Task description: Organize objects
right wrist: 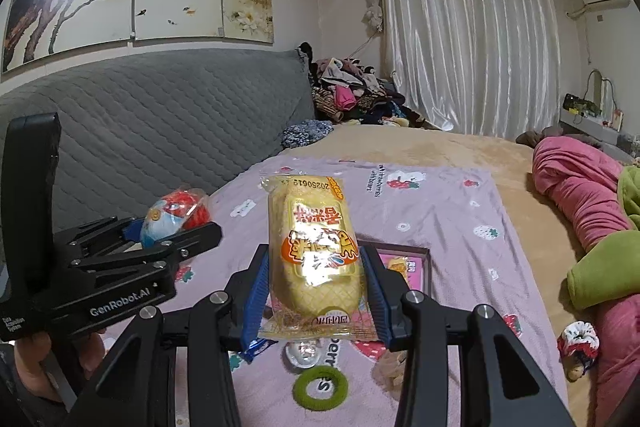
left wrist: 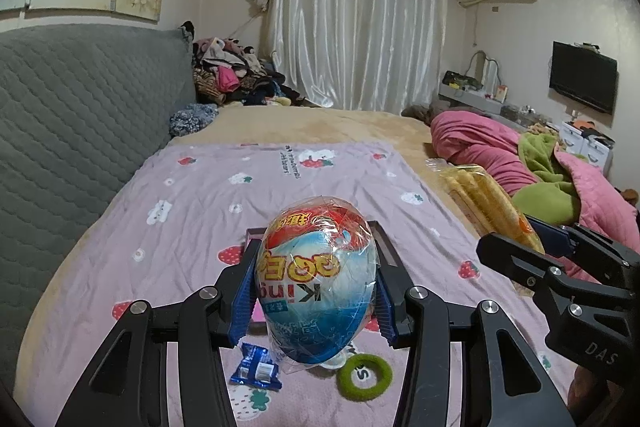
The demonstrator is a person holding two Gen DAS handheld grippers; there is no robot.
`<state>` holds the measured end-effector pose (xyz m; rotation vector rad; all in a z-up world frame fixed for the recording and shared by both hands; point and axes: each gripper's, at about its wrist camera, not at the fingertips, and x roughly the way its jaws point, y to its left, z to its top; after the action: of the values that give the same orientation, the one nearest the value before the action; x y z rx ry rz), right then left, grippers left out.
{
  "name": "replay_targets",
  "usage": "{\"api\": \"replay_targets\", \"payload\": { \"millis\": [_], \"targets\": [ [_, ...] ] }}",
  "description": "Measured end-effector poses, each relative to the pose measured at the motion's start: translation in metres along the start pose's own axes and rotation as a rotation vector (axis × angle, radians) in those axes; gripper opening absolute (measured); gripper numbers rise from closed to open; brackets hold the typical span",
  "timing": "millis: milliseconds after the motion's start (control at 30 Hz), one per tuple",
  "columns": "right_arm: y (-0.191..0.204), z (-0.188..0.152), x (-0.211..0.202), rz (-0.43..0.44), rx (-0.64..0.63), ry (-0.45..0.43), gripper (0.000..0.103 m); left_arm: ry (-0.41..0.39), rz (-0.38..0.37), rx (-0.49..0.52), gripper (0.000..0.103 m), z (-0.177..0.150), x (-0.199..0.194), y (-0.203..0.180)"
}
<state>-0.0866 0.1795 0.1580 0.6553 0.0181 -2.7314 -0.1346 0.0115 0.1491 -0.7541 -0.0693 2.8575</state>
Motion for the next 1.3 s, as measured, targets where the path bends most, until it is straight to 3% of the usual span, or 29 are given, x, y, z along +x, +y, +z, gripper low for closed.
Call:
{"api": "replay_targets", "payload": {
  "millis": [1300],
  "targets": [
    [-0.02, 0.041, 0.066, -0.059, -0.024, 0.03, 0.045, 0.046, 0.042, 0.037, 0.051, 0.035, 0.085, 0.012]
  ]
}}
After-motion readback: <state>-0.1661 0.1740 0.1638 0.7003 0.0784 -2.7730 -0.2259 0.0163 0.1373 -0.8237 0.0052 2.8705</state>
